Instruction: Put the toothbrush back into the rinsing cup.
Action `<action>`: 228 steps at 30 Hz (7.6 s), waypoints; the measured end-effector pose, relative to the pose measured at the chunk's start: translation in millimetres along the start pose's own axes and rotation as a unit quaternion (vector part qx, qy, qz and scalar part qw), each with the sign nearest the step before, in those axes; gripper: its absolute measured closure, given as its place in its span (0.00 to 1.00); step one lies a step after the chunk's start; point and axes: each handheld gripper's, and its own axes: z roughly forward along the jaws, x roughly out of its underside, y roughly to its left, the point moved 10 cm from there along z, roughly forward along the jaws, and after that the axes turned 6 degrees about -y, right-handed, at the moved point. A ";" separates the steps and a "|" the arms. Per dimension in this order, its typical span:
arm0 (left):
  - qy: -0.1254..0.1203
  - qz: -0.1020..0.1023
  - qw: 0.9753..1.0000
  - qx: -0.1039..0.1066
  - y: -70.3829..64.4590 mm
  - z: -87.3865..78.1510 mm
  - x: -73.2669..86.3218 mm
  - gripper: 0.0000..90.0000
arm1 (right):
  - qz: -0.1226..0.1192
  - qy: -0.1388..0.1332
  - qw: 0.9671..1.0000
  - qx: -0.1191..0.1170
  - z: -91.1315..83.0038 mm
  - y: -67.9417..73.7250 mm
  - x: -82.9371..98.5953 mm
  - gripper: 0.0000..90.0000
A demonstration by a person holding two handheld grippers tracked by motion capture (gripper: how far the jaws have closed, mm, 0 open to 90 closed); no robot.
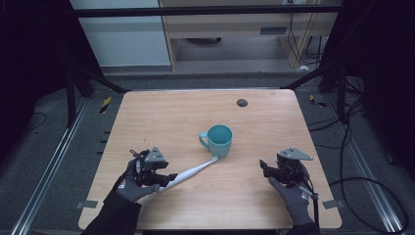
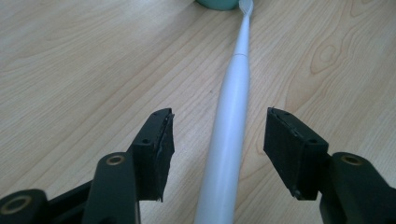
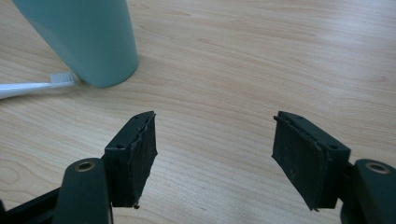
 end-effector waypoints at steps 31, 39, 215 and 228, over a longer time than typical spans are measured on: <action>0.147 0.059 0.986 0.043 -4.8 34.9 10.1 0.58 | -0.008 0.023 1.000 0.002 4.6 -3.1 4.8 0.35; 0.178 0.066 0.981 0.045 -5.0 43.7 18.5 0.64 | -0.011 0.027 1.000 0.001 5.2 -2.9 5.6 0.35; -0.210 -0.090 0.968 -0.100 -22.5 103.8 -153.7 0.56 | 0.005 -0.008 1.000 0.022 -0.4 -14.7 0.1 0.32; -0.182 -0.077 0.978 -0.064 -1.7 27.9 -109.1 0.46 | 0.018 -0.011 0.999 0.028 -2.6 -18.3 0.0 0.29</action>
